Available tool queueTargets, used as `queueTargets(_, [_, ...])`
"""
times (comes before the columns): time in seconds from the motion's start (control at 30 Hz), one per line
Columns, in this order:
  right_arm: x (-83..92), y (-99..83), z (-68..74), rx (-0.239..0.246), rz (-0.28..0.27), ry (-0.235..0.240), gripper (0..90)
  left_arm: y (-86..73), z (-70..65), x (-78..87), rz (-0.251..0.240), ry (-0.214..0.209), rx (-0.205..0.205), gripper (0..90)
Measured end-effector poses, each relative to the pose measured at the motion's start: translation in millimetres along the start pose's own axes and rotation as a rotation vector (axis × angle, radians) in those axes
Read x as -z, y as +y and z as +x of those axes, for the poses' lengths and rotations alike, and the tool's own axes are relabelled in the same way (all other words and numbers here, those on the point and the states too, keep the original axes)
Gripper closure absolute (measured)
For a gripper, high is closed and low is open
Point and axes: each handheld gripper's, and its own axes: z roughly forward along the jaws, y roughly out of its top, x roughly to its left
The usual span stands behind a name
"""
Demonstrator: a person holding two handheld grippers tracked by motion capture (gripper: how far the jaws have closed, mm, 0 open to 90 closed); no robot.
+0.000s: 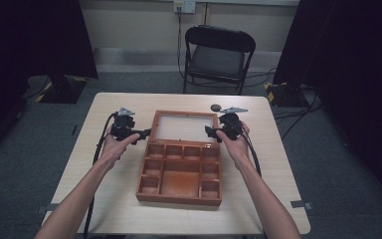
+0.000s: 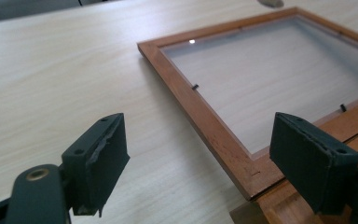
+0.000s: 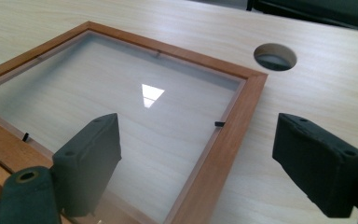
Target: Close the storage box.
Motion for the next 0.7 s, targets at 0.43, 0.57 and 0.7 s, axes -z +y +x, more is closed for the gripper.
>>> queueTargets(0.43, [-23.1, -12.7, -15.9, -0.079, 0.085, 0.003, 14.1, 1.7, -1.4, -31.3, 0.052, -0.042, 0.043, 18.6])
queueTargets(0.57, [-29.7, -16.1, -14.7, -0.129, 0.103, 0.027, 14.1, 0.0, -4.0, -37.3, 0.072, -0.067, 0.046, 19.9])
queueTargets(0.7, [-32.5, -19.7, -12.5, -0.141, 0.113, 0.031, 13.8, -2.2, -8.3, -42.8, 0.057, -0.096, 0.105, 19.8])
